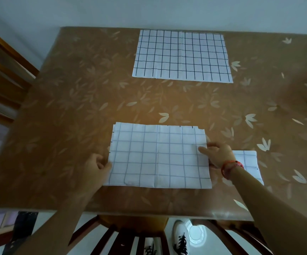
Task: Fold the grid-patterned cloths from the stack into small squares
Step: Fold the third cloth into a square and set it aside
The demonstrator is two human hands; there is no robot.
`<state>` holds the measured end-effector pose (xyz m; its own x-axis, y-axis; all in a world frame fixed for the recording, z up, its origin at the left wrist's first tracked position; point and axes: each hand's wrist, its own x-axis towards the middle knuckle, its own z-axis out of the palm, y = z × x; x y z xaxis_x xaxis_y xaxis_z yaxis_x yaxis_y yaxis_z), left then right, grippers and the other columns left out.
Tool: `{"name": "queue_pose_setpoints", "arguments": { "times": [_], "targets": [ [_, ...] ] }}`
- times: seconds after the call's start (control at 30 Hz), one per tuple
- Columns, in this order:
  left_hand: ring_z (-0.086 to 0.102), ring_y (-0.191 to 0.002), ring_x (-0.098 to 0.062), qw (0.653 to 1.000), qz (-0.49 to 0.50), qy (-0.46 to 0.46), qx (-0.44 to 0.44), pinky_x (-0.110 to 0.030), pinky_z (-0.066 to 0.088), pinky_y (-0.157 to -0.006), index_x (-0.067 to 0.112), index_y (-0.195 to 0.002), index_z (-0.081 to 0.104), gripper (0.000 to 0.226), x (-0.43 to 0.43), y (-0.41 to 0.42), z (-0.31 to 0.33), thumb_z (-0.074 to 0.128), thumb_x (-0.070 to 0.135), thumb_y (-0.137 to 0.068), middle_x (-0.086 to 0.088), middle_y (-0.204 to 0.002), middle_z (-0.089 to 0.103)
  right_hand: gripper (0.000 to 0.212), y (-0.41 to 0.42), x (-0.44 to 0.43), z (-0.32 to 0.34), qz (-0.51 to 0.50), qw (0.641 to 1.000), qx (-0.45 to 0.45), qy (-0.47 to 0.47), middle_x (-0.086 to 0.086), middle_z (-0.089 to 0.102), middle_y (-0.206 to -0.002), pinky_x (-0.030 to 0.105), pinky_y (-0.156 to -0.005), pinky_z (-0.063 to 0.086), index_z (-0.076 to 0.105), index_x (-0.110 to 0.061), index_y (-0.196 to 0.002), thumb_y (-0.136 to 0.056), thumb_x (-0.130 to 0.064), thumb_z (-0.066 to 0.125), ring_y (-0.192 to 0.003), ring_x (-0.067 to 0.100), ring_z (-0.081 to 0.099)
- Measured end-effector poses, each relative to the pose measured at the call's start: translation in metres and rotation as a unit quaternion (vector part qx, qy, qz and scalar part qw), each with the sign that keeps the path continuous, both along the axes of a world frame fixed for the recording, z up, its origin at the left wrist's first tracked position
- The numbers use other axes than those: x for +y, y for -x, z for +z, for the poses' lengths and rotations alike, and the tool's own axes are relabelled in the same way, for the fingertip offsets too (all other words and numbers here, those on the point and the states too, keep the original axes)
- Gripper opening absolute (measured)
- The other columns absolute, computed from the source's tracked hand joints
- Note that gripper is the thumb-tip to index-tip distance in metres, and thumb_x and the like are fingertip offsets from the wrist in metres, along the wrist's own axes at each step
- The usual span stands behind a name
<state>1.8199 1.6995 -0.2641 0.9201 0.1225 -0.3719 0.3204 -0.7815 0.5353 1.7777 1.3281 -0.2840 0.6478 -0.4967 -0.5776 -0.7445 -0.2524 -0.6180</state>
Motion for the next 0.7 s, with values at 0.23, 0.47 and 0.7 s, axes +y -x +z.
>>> {"name": "queue_pose_setpoints", "arguments": {
  "times": [0.23,0.47,0.7],
  "targets": [
    [0.055,-0.075,-0.008,0.995,0.061,0.075,0.018,-0.021,0.039,-0.058,0.015,-0.100,0.057,0.022,0.012,0.031,0.004,0.071,0.020,-0.085,0.002,-0.086,0.061,0.021,0.046,0.007,0.006,0.019,0.999,0.046,-0.012,0.006,0.070,-0.077,0.030,-0.051,0.055,0.067,-0.012,-0.087,-0.079,-0.028,0.075,-0.064,0.023,0.069],
    [0.065,-0.073,-0.020,0.992,0.068,0.097,0.029,-0.024,0.042,-0.056,0.011,-0.098,0.060,0.021,0.017,0.041,0.000,0.073,0.010,-0.082,-0.006,-0.087,0.066,0.035,0.069,0.007,-0.002,0.064,0.993,0.096,0.023,-0.009,0.059,-0.080,0.018,-0.054,0.050,0.066,-0.013,-0.100,-0.069,-0.020,0.082,-0.069,0.009,0.060],
    [0.065,-0.070,-0.020,0.994,0.067,0.086,0.010,-0.025,0.043,-0.056,0.012,-0.096,0.061,0.019,0.024,0.045,-0.006,0.073,0.009,-0.082,-0.005,-0.085,0.067,0.027,0.064,0.015,-0.003,0.038,0.995,0.064,0.069,0.002,0.072,-0.088,0.042,-0.080,0.058,0.061,-0.029,-0.080,-0.064,-0.028,0.082,-0.081,0.024,0.069]
  ]
}}
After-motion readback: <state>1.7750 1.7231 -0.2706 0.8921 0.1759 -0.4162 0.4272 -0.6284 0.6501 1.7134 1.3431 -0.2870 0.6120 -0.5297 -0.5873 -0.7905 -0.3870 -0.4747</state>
